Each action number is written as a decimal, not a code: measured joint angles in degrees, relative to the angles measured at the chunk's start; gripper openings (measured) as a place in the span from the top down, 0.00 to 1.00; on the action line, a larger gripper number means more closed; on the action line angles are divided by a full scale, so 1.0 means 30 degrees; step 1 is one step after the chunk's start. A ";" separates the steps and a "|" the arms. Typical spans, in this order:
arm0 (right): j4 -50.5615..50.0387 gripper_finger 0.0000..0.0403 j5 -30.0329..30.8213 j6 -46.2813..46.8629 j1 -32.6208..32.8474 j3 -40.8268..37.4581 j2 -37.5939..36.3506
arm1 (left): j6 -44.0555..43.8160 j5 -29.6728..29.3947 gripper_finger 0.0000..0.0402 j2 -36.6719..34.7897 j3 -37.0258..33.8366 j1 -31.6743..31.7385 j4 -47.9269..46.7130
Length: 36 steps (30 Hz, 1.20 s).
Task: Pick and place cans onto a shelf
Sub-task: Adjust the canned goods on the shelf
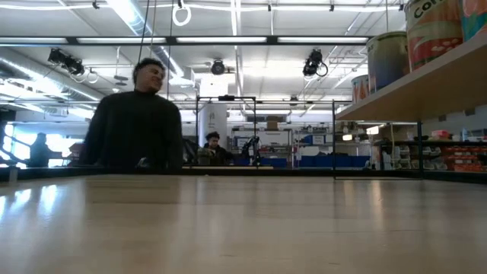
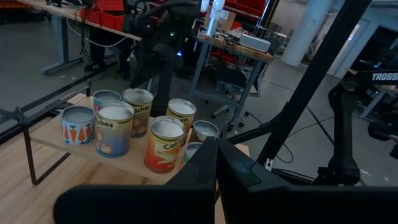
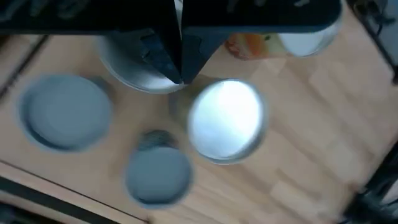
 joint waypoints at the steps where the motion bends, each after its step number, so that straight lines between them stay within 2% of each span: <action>1: 0.0415 0.99 -0.0072 -0.0567 0.0000 -0.0004 0.0049 | 0.0000 0.0000 0.98 0.0000 0.0000 0.0000 0.0000; 5: 0.1435 1.00 0.0404 -0.1201 -0.0007 0.0003 0.0699 | 0.0025 -0.0007 0.98 0.0000 0.0000 0.0044 0.0000; 8: 0.0496 1.00 0.0429 -0.1208 -0.0161 -0.0002 0.1393 | 0.0154 -0.0022 0.98 0.0000 0.0000 0.0044 0.0000; 22: 0.1255 0.99 -0.1727 -0.2027 0.0485 -0.0011 0.2031 | 0.0197 -0.0015 0.98 0.0000 0.0000 0.0044 -0.0007; 28: 0.1167 0.99 -0.3446 -0.2202 0.0734 -0.0011 0.2641 | 0.0197 -0.0015 0.98 0.0000 0.0000 0.0044 -0.0006; 36: -0.0253 0.99 -0.3366 -0.1506 0.0787 -0.0011 0.3330 | 0.0189 -0.0015 0.98 0.0000 0.0000 0.0044 -0.0007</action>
